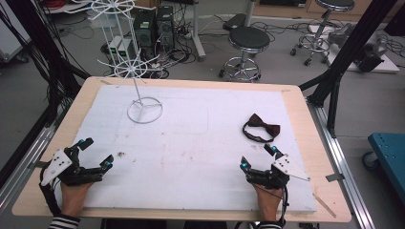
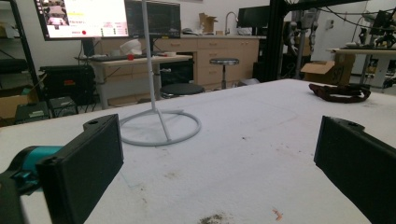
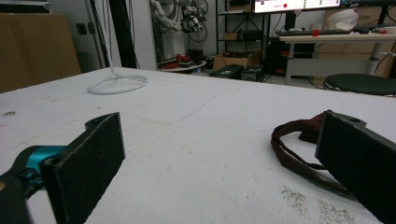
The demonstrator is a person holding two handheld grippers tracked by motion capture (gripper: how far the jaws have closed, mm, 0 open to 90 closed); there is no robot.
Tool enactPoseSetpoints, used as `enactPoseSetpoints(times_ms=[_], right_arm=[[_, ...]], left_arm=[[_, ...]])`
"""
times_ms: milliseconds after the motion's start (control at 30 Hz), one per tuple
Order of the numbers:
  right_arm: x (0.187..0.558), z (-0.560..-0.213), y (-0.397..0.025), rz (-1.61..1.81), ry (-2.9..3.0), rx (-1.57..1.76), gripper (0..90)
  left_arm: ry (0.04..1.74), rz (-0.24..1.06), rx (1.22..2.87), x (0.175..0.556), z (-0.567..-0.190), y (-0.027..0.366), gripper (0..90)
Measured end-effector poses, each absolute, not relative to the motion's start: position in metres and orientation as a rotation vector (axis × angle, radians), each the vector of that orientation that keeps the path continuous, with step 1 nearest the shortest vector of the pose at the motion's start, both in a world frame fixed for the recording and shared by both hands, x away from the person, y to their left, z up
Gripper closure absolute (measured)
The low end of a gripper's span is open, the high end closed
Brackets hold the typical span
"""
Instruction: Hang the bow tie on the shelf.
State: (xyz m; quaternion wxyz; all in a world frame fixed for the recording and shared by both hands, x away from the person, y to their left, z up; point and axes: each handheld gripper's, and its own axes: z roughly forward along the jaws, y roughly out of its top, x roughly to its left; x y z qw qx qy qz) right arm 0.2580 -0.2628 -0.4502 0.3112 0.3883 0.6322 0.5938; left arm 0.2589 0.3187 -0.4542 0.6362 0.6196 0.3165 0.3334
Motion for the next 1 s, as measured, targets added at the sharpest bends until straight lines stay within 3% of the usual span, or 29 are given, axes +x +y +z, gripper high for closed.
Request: enactPoseSetpoints(times_ms=[733,1000], right_arm=[[0.258,-0.449,-0.265,1.602,1.652,1.029,0.7],[0.259,-0.434,-0.272,1.616,1.654,1.011,0.7]], left_arm=[[0.724,0.758,1.414,0.259,-0.454,0.319,1.7],[0.725,0.758,1.413,0.259,-0.454,0.319,1.7]])
